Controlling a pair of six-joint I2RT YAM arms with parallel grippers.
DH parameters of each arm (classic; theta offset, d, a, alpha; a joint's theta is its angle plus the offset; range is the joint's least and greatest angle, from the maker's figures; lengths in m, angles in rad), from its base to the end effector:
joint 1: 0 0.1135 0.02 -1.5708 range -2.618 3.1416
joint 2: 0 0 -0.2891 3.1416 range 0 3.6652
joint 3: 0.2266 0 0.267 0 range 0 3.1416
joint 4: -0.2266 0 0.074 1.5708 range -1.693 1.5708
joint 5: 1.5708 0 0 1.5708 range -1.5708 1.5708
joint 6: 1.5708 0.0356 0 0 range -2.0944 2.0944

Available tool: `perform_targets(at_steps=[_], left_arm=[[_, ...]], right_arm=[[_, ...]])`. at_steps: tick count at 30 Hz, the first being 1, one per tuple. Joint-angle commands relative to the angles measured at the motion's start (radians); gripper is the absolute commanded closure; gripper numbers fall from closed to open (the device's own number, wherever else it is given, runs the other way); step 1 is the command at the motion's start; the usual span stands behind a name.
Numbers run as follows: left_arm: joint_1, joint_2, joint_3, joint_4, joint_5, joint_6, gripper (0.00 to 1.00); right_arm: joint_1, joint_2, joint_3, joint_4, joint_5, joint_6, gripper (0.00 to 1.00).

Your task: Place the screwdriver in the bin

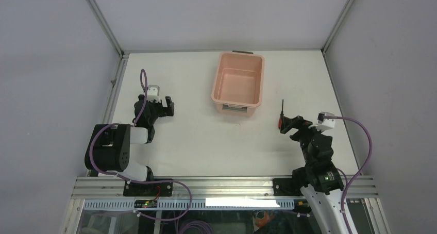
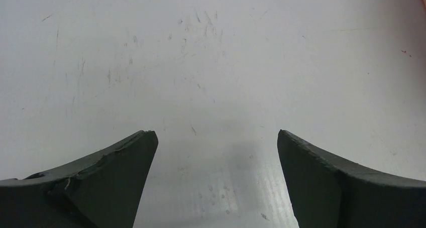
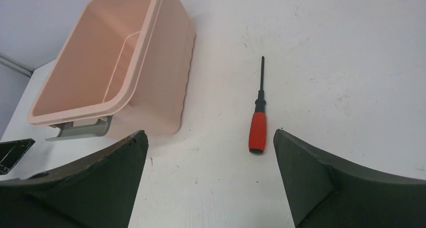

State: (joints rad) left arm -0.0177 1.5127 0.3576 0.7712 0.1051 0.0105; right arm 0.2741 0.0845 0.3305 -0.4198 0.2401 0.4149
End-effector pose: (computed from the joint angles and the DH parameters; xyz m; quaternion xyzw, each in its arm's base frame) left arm 0.2645 -0.0084 0.1473 0.0410 0.8274 -0.0456 0.5583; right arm 0.0760 0.0126 0.2407 0.1303 0.7530 0.1293 0.6319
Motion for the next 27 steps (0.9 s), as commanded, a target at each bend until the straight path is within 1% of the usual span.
perform_targets(at_steps=[1, 4, 8, 10, 12, 13, 14, 17, 20, 22, 24, 26, 27], left_arm=[[0.010, -0.002, 0.015, 0.064, 0.011, -0.008, 0.01], [0.010, -0.002, 0.015, 0.064, 0.011, -0.008, 0.01], [0.010, -0.002, 0.015, 0.064, 0.011, -0.008, 0.01], [0.010, -0.002, 0.015, 0.064, 0.011, -0.008, 0.01], [0.010, -0.002, 0.015, 0.064, 0.011, -0.008, 0.01], [0.010, -0.002, 0.015, 0.064, 0.011, -0.008, 0.01], [0.010, -0.002, 0.015, 0.064, 0.011, -0.008, 0.01], [0.010, -0.002, 0.015, 0.064, 0.011, -0.008, 0.01], [0.010, -0.002, 0.015, 0.064, 0.011, -0.008, 0.01], [0.010, -0.002, 0.015, 0.064, 0.011, -0.008, 0.01], [0.010, -0.002, 0.015, 0.064, 0.011, -0.008, 0.01], [0.010, -0.002, 0.015, 0.064, 0.011, -0.008, 0.01], [0.010, -0.002, 0.015, 0.064, 0.011, -0.008, 0.01]], right_arm=[[-0.004, 0.010, 0.007, 0.012, 0.040, 0.024, 0.01], [-0.004, 0.007, 0.039, 0.015, 0.053, 0.043, 0.01], [-0.004, 0.022, 0.117, 0.075, 0.004, -0.014, 0.01], [-0.003, 0.060, 0.171, 0.129, -0.004, -0.057, 0.02], [-0.004, 0.161, 0.266, 0.136, 0.028, -0.083, 0.03], [-0.003, 0.232, 0.327, 0.104, 0.059, -0.090, 0.03], [-0.004, 0.312, 0.434, 0.053, 0.115, -0.092, 0.03], [-0.004, 0.600, 0.734, -0.183, 0.217, -0.094, 0.02], [-0.014, 0.936, 1.069, -0.503, 0.219, -0.092, 0.01], [-0.041, 1.135, 1.237, -0.676, 0.164, -0.091, 0.01], [-0.082, 1.309, 1.308, -0.747, 0.062, -0.105, 0.01], [-0.119, 1.400, 1.308, -0.753, -0.042, -0.117, 0.01], [-0.132, 1.444, 1.291, -0.747, -0.065, -0.117, 0.02]])
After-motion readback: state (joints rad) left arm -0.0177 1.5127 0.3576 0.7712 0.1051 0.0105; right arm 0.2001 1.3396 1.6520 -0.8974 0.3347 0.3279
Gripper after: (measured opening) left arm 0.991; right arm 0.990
